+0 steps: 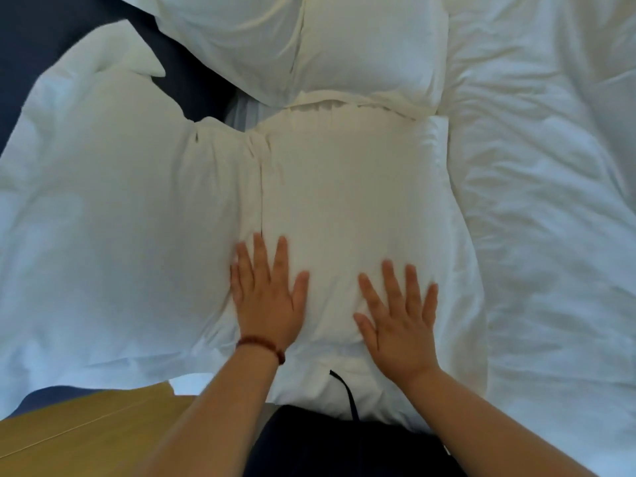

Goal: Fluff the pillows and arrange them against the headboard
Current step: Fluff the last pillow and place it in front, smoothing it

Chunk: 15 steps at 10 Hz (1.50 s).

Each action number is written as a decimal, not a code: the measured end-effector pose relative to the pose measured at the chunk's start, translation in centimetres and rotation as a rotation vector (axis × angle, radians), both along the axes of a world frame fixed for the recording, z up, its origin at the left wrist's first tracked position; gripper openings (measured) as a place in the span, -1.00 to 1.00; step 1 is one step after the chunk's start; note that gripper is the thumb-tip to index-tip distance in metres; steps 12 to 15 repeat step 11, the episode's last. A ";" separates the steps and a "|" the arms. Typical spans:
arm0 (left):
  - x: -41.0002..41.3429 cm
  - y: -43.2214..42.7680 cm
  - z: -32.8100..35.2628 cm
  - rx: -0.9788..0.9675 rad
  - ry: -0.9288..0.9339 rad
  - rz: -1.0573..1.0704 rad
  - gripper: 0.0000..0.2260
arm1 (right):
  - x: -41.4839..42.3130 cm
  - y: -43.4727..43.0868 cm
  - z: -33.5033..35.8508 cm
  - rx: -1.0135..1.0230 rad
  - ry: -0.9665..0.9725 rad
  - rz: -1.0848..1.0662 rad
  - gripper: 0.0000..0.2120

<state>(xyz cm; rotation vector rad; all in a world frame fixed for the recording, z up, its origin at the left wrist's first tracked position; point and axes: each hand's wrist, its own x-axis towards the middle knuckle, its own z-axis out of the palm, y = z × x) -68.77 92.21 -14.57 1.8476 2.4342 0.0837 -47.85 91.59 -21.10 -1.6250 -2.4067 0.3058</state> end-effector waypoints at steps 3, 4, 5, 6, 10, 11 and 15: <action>-1.5 0.5 -4.5 -0.137 0.138 -0.019 -0.38 | -1.0 -1.3 -1.5 0.075 -0.050 -0.015 -0.43; -1.8 -0.9 -3.7 -0.101 0.094 -0.056 -0.37 | -0.5 -4.2 -2.4 0.043 -0.082 0.004 -0.41; -1.7 -3.8 -2.5 -0.133 0.059 -0.100 -0.39 | -0.5 -6.2 -2.5 -0.005 -0.102 0.003 -0.38; -1.1 -8.5 -1.7 -0.266 0.037 -0.102 -0.38 | -0.8 -7.6 -1.5 -0.083 -0.124 -0.015 -0.32; 2.2 -25.0 -0.1 -0.620 -0.370 0.132 -0.55 | 3.2 -12.9 3.9 -0.584 -0.417 0.343 -0.37; 4.5 -28.3 0.0 -0.588 -0.373 0.217 -0.60 | 4.9 -13.7 4.8 -0.570 -0.406 0.380 -0.37; 4.5 -28.3 0.0 -0.588 -0.373 0.217 -0.60 | 4.9 -13.7 4.8 -0.570 -0.406 0.380 -0.37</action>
